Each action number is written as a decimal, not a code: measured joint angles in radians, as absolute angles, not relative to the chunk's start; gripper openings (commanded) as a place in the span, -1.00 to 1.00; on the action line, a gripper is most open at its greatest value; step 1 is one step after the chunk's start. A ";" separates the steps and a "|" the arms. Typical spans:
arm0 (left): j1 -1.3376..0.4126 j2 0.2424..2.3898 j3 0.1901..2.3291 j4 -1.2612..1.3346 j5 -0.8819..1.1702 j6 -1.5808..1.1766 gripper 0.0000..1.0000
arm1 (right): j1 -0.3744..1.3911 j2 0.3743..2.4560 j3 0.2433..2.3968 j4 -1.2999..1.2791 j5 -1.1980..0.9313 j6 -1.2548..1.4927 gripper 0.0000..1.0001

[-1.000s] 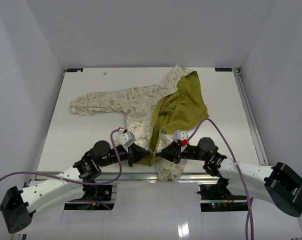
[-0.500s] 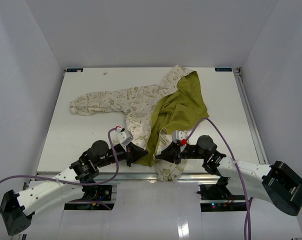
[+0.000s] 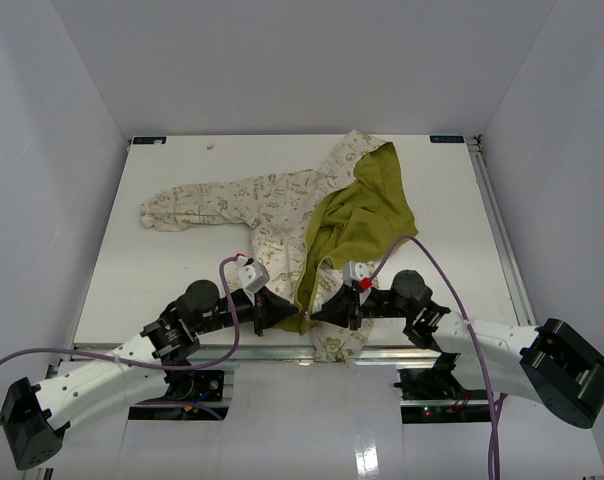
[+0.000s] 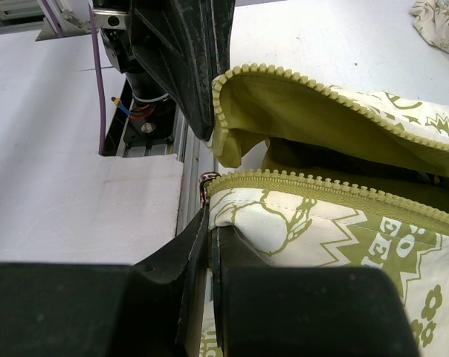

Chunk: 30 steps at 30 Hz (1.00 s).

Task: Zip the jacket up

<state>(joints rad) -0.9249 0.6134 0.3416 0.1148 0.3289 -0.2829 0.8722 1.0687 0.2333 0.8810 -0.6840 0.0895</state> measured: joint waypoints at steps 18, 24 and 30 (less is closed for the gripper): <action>-0.925 0.643 0.342 0.130 0.343 -0.281 -1.00 | 0.872 1.066 0.233 0.891 -0.636 0.106 -0.85; -0.925 0.649 0.342 0.135 0.345 -0.278 -1.00 | 0.872 1.063 0.234 0.891 -0.635 0.113 -0.85; -0.925 0.650 0.342 0.135 0.344 -0.278 -1.00 | 0.872 1.058 0.234 0.891 -0.638 0.122 -0.85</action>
